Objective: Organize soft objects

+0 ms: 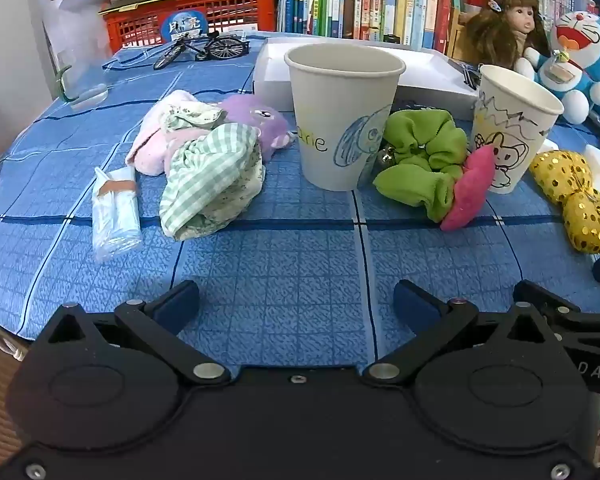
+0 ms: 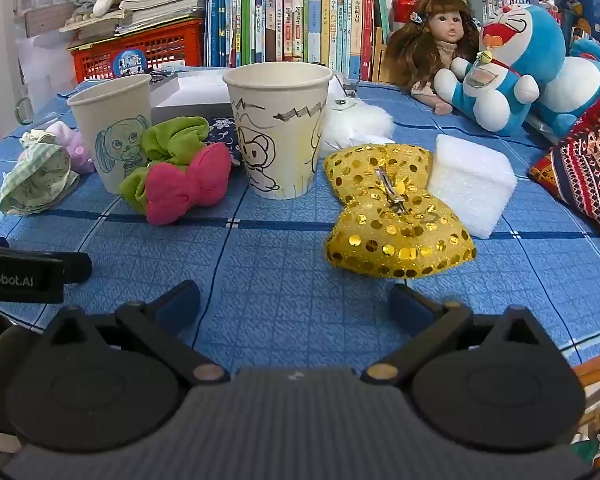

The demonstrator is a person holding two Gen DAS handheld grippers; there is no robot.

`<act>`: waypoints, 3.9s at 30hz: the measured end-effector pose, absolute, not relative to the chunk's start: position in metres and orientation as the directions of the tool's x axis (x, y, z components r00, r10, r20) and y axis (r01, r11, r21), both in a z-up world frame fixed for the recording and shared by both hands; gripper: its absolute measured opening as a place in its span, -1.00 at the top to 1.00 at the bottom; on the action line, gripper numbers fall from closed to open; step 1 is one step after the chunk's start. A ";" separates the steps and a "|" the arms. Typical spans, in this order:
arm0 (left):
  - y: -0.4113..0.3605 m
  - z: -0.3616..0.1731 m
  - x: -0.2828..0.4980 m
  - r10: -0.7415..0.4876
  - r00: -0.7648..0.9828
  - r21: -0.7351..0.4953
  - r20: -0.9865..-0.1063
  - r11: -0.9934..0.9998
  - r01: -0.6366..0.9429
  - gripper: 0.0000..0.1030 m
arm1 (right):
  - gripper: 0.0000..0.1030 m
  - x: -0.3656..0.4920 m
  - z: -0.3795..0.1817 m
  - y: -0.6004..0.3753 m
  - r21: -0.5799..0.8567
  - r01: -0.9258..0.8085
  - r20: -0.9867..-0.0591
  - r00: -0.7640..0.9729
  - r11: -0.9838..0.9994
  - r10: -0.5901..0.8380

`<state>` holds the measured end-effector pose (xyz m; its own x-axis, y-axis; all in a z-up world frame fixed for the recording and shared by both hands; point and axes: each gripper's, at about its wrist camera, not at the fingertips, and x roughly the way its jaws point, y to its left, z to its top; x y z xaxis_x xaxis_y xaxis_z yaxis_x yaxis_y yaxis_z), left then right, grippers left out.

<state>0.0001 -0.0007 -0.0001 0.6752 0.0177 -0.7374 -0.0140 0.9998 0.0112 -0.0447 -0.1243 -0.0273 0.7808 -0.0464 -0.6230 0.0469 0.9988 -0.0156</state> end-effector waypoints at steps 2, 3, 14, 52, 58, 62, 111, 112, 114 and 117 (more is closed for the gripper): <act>-0.001 0.000 0.001 0.021 0.673 0.009 -0.739 1.000 -0.022 -1.00 | -1.00 -0.045 -0.027 -0.124 -0.012 0.048 -0.621 0.782 0.999 -0.045; -0.001 0.000 0.002 0.023 0.672 0.007 -0.740 1.000 -0.027 -1.00 | -1.00 -0.045 -0.027 -0.124 -0.012 0.049 -0.622 0.782 0.999 -0.046; -0.009 -0.003 0.000 0.009 0.675 0.011 -0.737 1.000 -0.001 -1.00 | -1.00 -0.045 -0.027 -0.124 -0.013 0.046 -0.619 0.784 0.999 -0.044; 0.000 -0.002 0.001 -0.017 0.678 0.013 -0.735 0.999 0.039 -1.00 | -1.00 -0.042 -0.027 -0.122 -0.016 0.059 -0.630 0.775 0.998 -0.056; 0.000 -0.002 0.001 -0.020 0.682 0.013 -0.731 0.999 0.044 -1.00 | -1.00 -0.043 -0.026 -0.122 -0.016 0.058 -0.627 0.777 0.998 -0.055; 0.000 -0.002 0.001 -0.022 0.686 0.014 -0.727 0.999 0.046 -1.00 | -1.00 -0.044 -0.027 -0.122 -0.015 0.059 -0.621 0.782 0.998 -0.056; 0.028 0.042 -0.006 0.048 0.843 0.034 -0.536 0.999 -0.036 -0.80 | -1.00 -0.048 -0.002 -0.164 -0.073 0.158 -0.457 0.872 0.985 -0.174; 0.031 0.042 -0.004 0.053 0.843 0.030 -0.536 0.999 -0.044 -0.80 | -1.00 -0.045 -0.002 -0.166 -0.076 0.161 -0.456 0.872 0.984 -0.178; 0.039 0.042 0.003 0.051 0.836 0.004 -0.546 0.998 -0.058 -0.78 | -1.00 -0.041 -0.003 -0.169 -0.080 0.164 -0.456 0.871 0.983 -0.182; 0.053 0.038 0.014 0.025 0.824 -0.057 -0.566 0.996 -0.070 -0.66 | -1.00 -0.035 -0.004 -0.172 -0.083 0.167 -0.457 0.870 0.982 -0.186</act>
